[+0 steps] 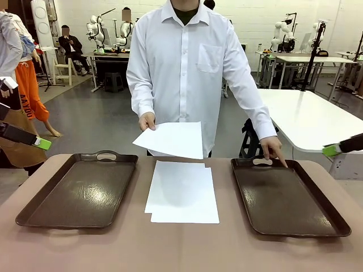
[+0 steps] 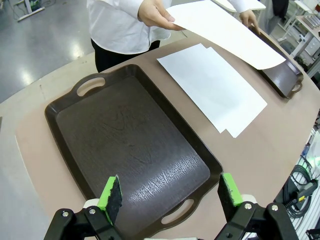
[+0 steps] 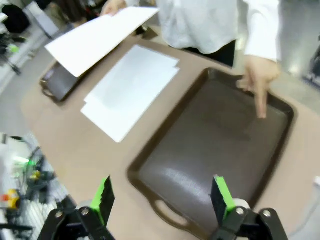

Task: Sort the A4 documents.
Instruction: Receive the A4 Paper.

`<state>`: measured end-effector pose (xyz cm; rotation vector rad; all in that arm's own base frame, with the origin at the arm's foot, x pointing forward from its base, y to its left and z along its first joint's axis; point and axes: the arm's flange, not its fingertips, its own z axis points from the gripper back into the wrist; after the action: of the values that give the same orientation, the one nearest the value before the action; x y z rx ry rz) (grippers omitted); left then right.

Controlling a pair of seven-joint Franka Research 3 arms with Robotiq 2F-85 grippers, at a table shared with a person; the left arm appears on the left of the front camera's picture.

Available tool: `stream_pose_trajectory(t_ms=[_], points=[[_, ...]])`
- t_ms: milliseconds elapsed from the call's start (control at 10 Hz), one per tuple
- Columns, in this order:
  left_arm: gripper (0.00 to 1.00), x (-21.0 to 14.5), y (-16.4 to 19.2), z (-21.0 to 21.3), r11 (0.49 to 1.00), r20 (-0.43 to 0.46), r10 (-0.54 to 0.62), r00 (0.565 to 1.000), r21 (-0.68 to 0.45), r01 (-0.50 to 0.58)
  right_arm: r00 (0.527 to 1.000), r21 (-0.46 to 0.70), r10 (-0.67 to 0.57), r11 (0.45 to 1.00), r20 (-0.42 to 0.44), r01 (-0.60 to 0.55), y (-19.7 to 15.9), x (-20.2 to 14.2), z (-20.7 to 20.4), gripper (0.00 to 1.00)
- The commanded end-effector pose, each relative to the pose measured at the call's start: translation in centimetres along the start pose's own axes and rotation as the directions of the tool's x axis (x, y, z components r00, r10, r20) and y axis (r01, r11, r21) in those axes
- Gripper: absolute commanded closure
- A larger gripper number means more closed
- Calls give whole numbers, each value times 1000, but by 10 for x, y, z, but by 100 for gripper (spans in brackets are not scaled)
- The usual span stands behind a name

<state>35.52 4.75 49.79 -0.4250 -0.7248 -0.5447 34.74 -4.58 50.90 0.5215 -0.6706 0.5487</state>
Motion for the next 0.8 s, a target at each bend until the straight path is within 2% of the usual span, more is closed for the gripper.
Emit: stream_pose_trajectory(t_ms=[0,200,400,700], points=[[0,-1,2,-1,1000,9,-12,1000,-15,12,995,159,-77,983,-65,87,-9,37,-25,0],[0,-1,2,-1,1000,9,-12,1000,-15,12,978,303,-168,932,-123,199,-2,68,-56,0],[0,-1,2,-1,1000,9,-12,1000,-15,12,950,415,-225,860,-217,299,5,99,-98,0],[0,-1,2,-1,1000,9,-12,1000,-15,12,899,486,-300,763,-320,427,0,132,-170,0]])
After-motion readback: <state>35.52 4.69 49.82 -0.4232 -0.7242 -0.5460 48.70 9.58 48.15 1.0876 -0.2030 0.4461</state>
